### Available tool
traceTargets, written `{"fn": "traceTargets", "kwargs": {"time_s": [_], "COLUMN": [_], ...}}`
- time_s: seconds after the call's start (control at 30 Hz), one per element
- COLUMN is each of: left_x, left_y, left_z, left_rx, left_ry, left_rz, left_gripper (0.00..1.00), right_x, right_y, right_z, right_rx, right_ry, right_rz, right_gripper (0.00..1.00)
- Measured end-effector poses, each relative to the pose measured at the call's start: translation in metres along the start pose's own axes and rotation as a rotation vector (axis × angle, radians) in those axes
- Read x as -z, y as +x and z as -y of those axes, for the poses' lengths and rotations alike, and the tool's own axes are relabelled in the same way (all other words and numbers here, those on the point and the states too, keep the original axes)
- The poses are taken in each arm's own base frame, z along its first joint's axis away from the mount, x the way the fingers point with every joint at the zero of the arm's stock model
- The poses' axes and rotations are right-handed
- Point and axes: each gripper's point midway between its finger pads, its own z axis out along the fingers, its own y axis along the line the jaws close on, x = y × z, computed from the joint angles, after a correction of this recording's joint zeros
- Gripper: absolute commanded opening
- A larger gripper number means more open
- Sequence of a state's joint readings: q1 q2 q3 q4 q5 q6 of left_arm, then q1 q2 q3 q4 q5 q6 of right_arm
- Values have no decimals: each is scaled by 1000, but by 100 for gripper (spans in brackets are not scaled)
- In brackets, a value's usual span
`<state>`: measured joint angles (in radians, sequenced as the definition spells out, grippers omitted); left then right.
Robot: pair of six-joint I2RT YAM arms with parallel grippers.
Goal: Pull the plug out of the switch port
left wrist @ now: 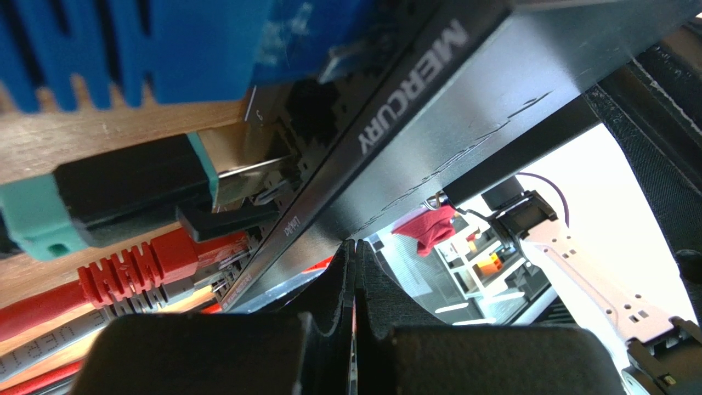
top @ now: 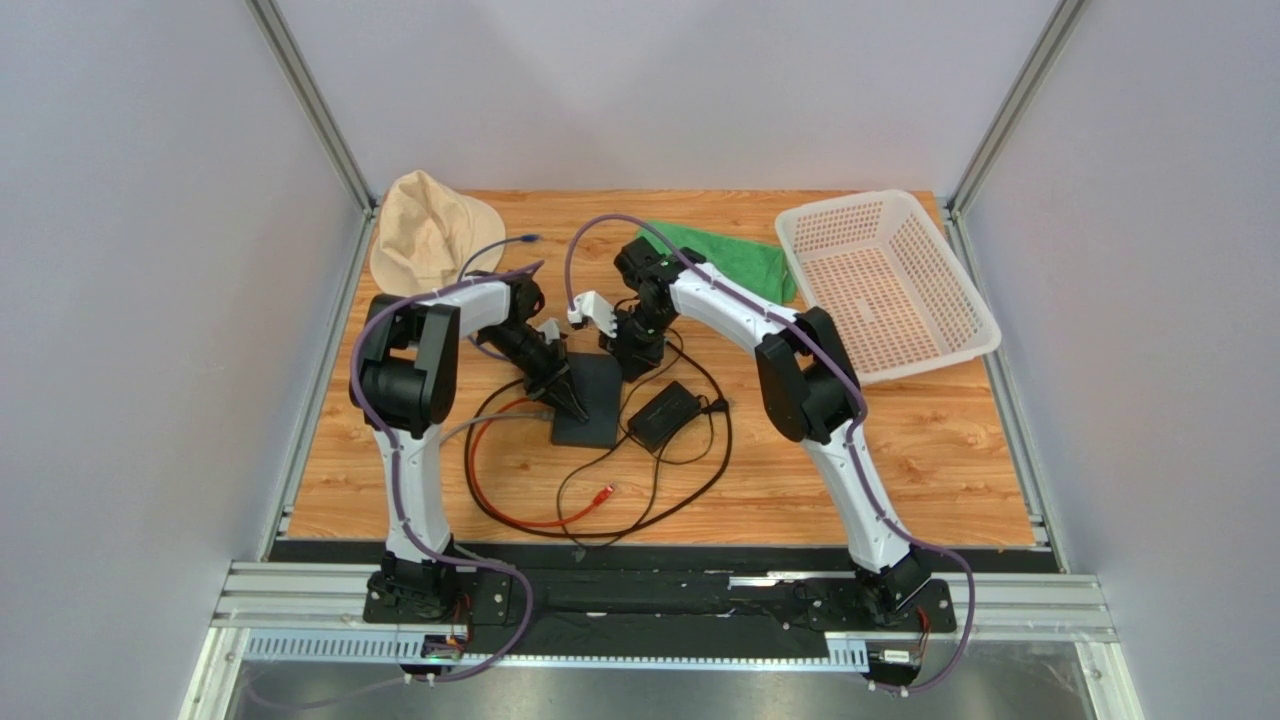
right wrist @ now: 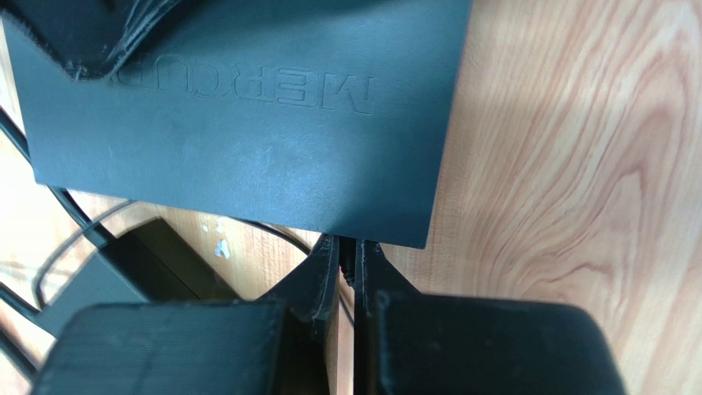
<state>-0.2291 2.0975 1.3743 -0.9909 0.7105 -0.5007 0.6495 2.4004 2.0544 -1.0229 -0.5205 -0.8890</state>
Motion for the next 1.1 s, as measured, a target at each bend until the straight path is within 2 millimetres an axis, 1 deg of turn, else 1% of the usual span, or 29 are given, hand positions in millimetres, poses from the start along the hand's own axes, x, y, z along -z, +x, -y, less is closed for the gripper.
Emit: {"fn": "traceTargets", "kwargs": {"time_s": [0.2,0.33,0.57,0.77,1.1], "left_x": [0,0,2,1,1], "left_y": [0,-1,-5,-5,-4], "left_z": [0,0,2,2,2], "left_rx": [2,3,-5,-5,-6], "left_ry": [-1,-6,-16,-21,-21], "left_rz": [-2,-2,8,4,3], "left_gripper": [0,0,0,0,0], "right_x": [-1,-1,-1,1,3], "right_y": [-2,-1,1,5,10], "right_z": [-1,-3,-6,-10,-8], "right_rx": [-225,-295,-308,-322,-296], "right_ry": [42,74,103,105,162], "right_rz": [-5,-16,-9,-13,-3], "right_gripper": [0,0,0,0,0]}}
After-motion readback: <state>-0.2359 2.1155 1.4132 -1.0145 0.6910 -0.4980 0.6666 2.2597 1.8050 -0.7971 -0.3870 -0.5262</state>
